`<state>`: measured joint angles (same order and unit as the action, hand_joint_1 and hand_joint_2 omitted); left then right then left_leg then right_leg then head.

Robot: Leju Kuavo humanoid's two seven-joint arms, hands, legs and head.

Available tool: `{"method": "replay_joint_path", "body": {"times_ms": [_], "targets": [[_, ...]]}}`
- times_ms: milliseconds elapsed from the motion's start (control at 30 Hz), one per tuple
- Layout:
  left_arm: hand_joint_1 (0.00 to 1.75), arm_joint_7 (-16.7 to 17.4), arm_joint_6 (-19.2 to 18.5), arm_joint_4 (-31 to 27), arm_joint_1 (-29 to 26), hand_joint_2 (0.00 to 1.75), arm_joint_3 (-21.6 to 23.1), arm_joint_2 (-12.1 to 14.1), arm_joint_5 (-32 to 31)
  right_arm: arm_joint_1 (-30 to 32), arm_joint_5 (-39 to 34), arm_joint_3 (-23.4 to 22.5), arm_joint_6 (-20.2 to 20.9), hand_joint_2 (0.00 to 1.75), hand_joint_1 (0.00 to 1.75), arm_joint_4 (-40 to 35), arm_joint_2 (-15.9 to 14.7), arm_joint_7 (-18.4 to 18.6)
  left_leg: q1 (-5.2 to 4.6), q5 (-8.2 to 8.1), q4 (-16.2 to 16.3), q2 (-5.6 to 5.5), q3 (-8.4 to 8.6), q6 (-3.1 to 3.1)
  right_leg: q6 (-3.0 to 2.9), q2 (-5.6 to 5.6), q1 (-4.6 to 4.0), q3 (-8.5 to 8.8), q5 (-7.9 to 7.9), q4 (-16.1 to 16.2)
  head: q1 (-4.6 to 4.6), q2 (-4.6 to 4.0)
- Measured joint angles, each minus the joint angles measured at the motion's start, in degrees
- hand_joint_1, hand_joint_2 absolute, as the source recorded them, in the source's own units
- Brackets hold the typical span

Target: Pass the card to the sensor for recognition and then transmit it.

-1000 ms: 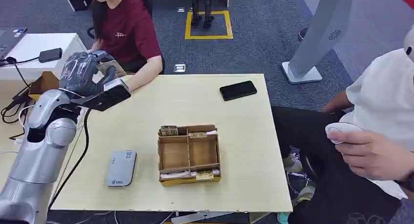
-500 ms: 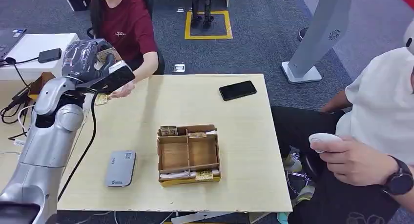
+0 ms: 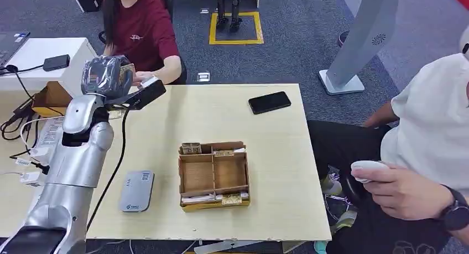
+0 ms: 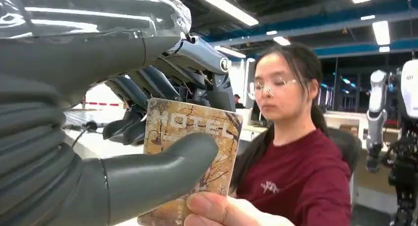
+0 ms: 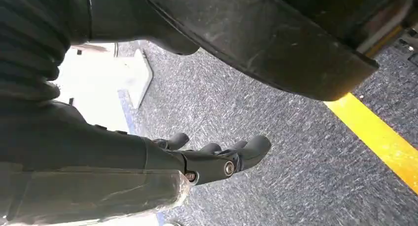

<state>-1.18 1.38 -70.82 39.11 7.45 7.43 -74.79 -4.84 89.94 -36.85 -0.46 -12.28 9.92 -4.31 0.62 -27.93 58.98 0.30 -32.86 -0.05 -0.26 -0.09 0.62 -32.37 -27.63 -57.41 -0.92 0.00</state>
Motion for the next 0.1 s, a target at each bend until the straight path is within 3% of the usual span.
{"method": "replay_joint_path", "body": {"times_ms": [33, 67, 100], "targets": [[1.59, 0.0, 0.0, 0.2, -0.1, 1.75, -0.2, -0.3, -0.1, 0.0, 0.0, 0.0, 0.0, 1.75, 0.0, 0.0, 0.0, 0.0, 0.0, 0.0, 0.0, 0.0, -0.01, 0.0, 0.0, 0.0, 0.0, 0.0, 0.0, 0.0, -0.02, 0.0], [0.0, 0.0, 0.0, 0.4, -0.1, 1.75, -0.4, -0.6, -0.2, -0.1, 0.0, 0.0, 0.0, 1.75, 0.0, 0.0, 0.0, 0.0, 0.0, 0.0, 0.0, 0.0, -0.01, 0.0, 0.0, 0.0, 0.0, -0.01, 0.0, 0.0, 0.0, 0.0], [0.0, 0.0, 0.0, 0.7, -0.1, 1.75, -0.7, -0.8, -0.2, -0.1, 0.0, 0.0, 0.0, 1.75, 0.0, 0.0, 0.0, 0.0, 0.0, 0.0, 0.0, 0.0, -0.01, 0.0, 0.0, 0.0, 0.0, -0.01, 0.0, 0.0, -0.04, 0.0]]}}
